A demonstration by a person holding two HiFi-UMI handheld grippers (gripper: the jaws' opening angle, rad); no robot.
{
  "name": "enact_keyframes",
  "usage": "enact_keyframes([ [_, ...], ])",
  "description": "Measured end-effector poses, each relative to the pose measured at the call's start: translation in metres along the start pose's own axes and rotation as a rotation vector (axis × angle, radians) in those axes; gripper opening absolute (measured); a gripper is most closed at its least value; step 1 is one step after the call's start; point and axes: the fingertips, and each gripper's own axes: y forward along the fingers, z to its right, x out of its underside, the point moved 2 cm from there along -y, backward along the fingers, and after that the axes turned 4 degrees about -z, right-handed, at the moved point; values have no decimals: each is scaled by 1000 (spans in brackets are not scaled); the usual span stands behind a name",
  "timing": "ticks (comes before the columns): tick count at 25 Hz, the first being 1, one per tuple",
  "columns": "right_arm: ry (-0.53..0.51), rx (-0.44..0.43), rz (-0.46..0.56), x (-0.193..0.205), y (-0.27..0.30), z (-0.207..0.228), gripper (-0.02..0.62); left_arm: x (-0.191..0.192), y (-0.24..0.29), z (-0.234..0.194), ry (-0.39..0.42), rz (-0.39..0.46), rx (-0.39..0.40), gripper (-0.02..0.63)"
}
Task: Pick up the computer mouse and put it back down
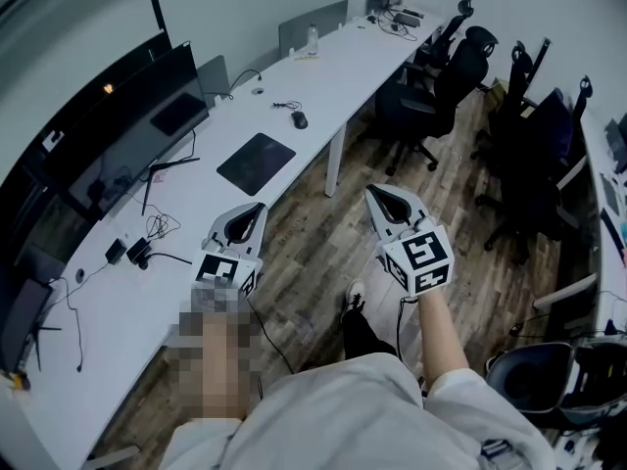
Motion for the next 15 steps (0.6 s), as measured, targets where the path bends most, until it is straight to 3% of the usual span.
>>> enact_keyframes([
  [6,0,-26,12,8,69,53,12,-1,74,-34,-10,-13,-18,12],
  [15,46,-66,8,17,205,186,14,-28,233,-92,-36,-47,-87,12],
])
